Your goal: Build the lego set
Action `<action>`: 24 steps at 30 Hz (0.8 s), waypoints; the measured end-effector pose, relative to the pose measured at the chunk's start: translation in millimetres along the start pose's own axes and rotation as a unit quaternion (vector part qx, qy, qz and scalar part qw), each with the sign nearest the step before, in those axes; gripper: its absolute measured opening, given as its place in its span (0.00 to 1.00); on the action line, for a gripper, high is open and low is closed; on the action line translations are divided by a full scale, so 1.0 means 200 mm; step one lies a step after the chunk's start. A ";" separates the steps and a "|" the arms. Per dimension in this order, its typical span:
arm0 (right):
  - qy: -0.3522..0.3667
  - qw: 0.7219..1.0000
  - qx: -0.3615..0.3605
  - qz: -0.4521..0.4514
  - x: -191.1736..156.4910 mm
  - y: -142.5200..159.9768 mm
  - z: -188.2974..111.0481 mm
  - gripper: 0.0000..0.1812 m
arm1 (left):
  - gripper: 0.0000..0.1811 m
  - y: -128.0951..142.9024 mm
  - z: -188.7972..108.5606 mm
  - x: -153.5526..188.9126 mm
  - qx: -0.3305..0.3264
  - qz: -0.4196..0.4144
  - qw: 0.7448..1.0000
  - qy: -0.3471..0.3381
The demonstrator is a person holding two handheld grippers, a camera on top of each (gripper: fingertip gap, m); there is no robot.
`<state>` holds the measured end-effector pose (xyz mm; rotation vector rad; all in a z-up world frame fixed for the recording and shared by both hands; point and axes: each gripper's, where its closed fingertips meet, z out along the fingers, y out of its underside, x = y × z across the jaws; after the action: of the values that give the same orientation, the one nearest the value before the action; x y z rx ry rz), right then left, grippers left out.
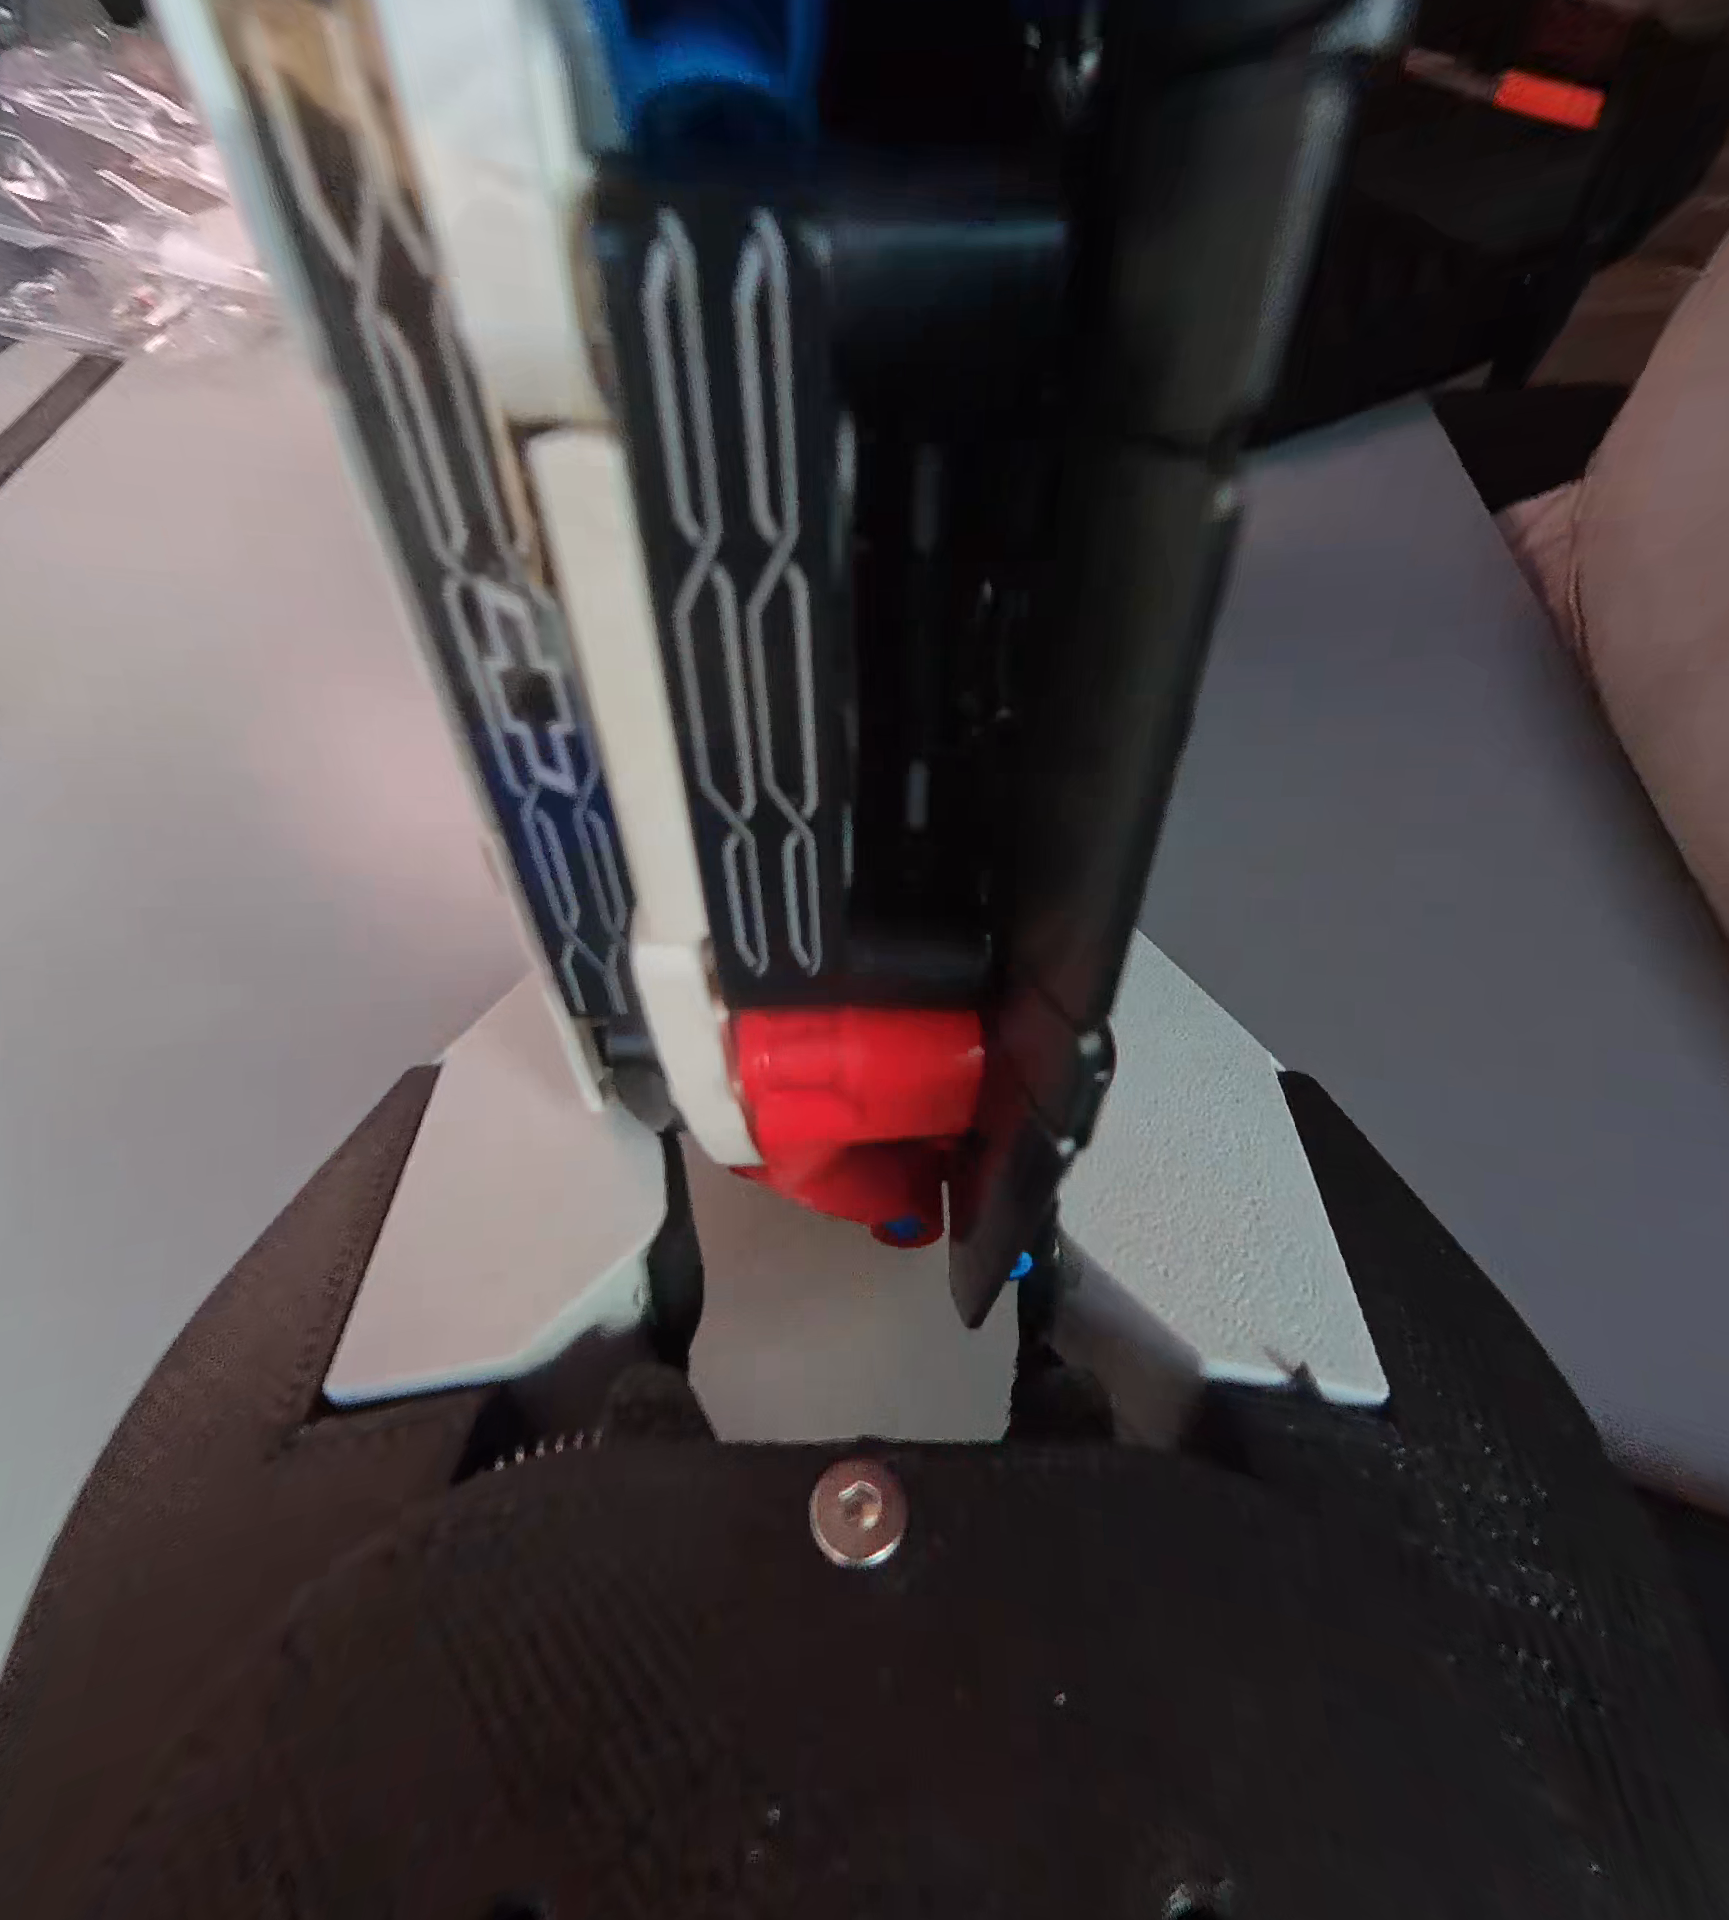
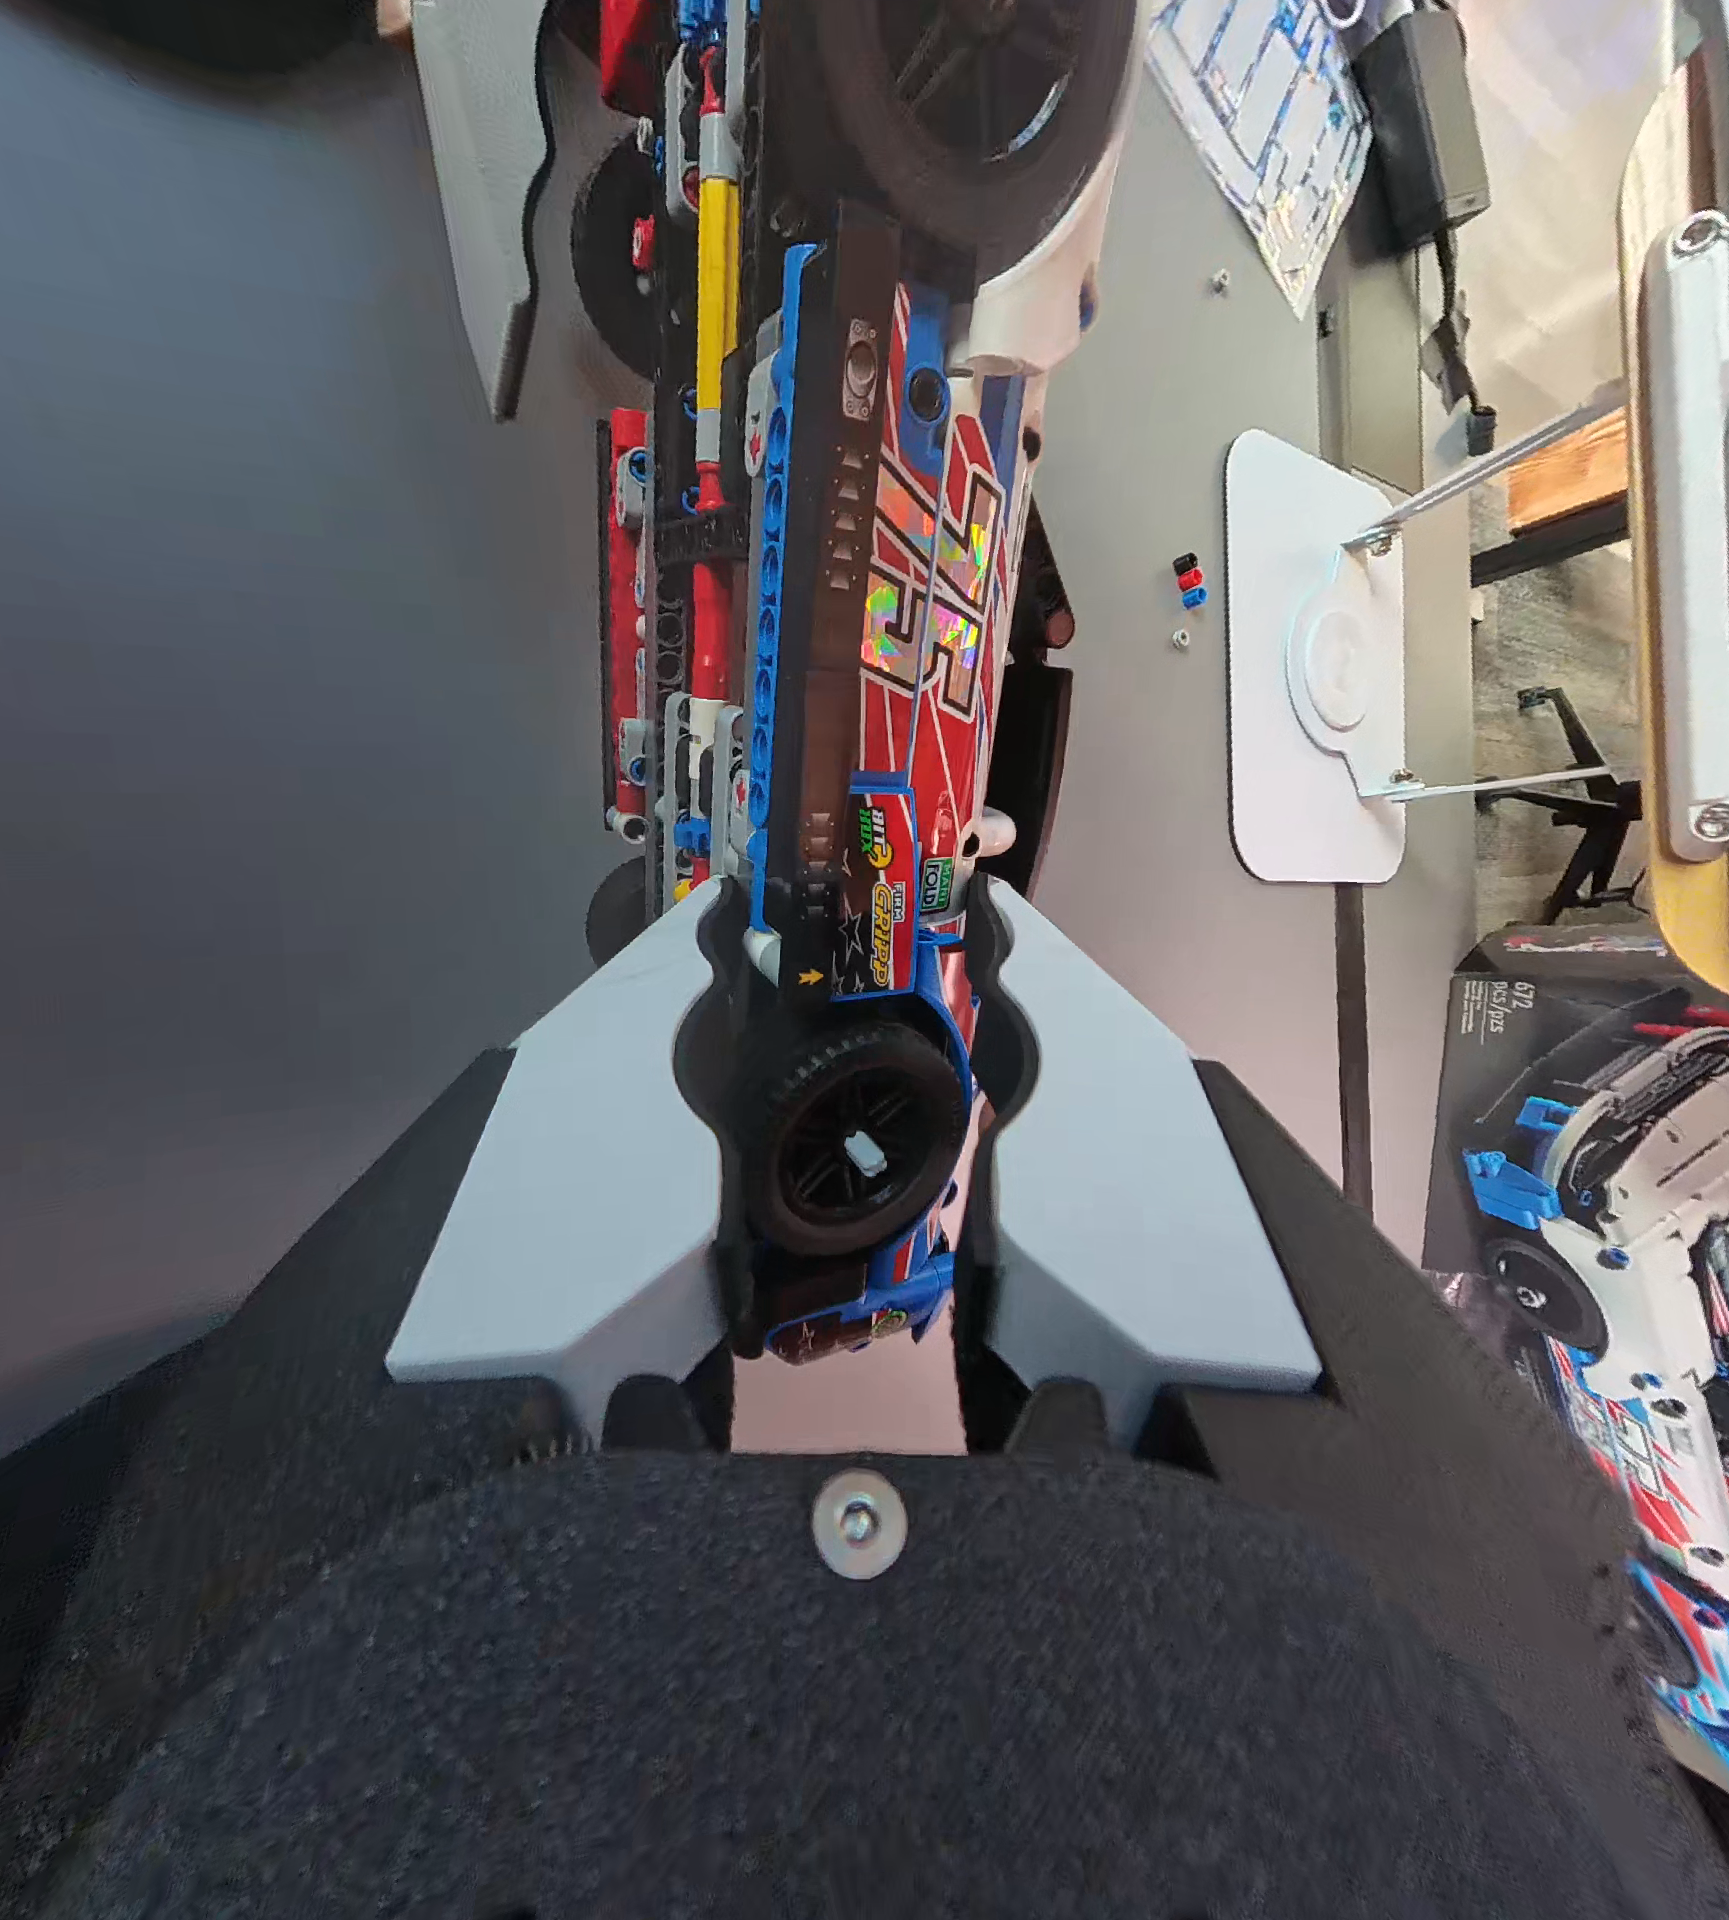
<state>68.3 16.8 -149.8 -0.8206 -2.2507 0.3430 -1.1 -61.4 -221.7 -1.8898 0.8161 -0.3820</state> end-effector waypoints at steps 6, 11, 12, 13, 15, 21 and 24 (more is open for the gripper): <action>-0.049 0.997 -0.031 -0.048 -0.04 0.02 0.04 0.23 | 0.40 0.08 -0.08 0.07 -0.009 -0.028 0.998 0.056; -0.061 0.995 -0.040 -0.072 -0.04 0.02 0.05 0.21 | 0.54 0.07 -0.17 0.05 0.010 -0.070 0.996 0.058; -0.066 0.993 -0.043 -0.082 -0.04 0.03 0.06 0.20 | 0.54 0.06 -0.17 0.04 0.012 -0.066 0.996 0.049; -0.067 0.992 -0.041 -0.094 -0.04 0.03 0.07 0.20 | 0.53 0.04 -0.15 0.02 0.017 -0.058 0.998 0.033; -0.077 0.992 -0.023 -0.093 -0.04 0.03 0.07 0.20 | 0.50 0.01 -0.12 -0.03 0.029 -0.047 0.998 0.006; -0.076 0.993 0.016 -0.084 -0.06 0.01 0.05 0.20 | 0.29 -0.03 -0.12 -0.07 0.062 -0.065 0.996 0.003; -0.128 0.989 0.079 -0.016 -0.09 -0.11 -0.04 0.23 | 0.29 -0.04 -0.11 -0.03 0.067 -0.053 0.996 -0.014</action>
<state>73.4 -11.1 -144.2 -0.6894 -2.4311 0.6347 -16.0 -69.9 -204.0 -1.8147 0.6559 -0.4628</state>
